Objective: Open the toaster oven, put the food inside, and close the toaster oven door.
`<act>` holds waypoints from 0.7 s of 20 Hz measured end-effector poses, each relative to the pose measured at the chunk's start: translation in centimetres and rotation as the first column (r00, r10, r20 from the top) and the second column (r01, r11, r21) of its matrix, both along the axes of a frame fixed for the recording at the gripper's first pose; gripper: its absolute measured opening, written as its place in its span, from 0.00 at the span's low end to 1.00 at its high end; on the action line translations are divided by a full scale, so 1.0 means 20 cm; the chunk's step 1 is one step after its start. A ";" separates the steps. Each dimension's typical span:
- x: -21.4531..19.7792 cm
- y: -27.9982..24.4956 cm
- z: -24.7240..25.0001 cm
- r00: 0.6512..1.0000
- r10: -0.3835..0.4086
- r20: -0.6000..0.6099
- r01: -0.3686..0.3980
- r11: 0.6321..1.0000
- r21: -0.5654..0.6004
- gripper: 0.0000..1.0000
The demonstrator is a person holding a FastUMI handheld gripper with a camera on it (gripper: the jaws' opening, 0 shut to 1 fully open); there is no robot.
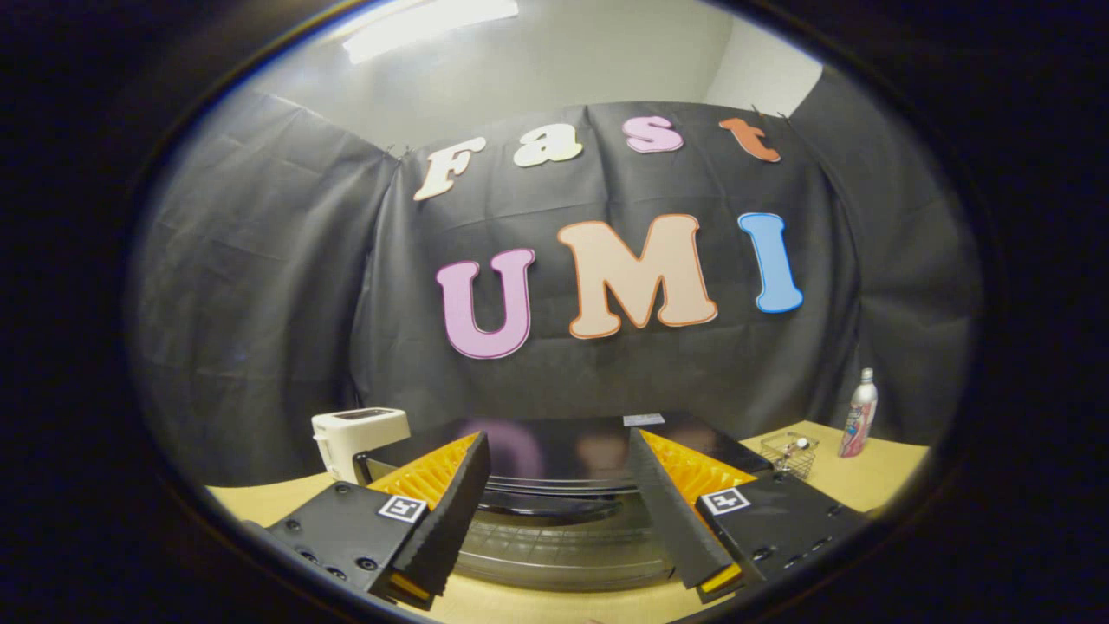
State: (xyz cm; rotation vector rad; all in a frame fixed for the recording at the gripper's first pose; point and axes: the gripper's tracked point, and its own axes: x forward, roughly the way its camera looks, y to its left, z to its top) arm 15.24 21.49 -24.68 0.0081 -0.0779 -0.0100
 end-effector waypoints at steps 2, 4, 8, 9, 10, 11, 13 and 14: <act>0.03 0.02 -0.08 0.999 -0.008 -0.034 0.007 0.999 -0.037 0.98; 0.04 0.04 -0.05 1.000 -0.012 0.001 0.012 1.000 -0.008 0.97; 0.04 0.02 -0.09 1.000 0.013 0.006 -0.013 0.995 0.101 0.97; 0.03 0.02 -0.09 1.000 0.023 0.006 -0.023 0.995 0.099 0.97; 0.01 0.02 -0.08 1.000 0.024 0.011 -0.025 0.995 0.092 0.95; -0.01 0.02 -0.09 1.000 0.024 0.010 -0.025 0.996 0.084 0.95; -0.07 0.03 -0.10 1.000 0.024 0.013 -0.025 0.996 0.083 0.95; -0.11 0.03 -0.10 1.000 0.025 0.015 -0.026 0.996 0.082 0.95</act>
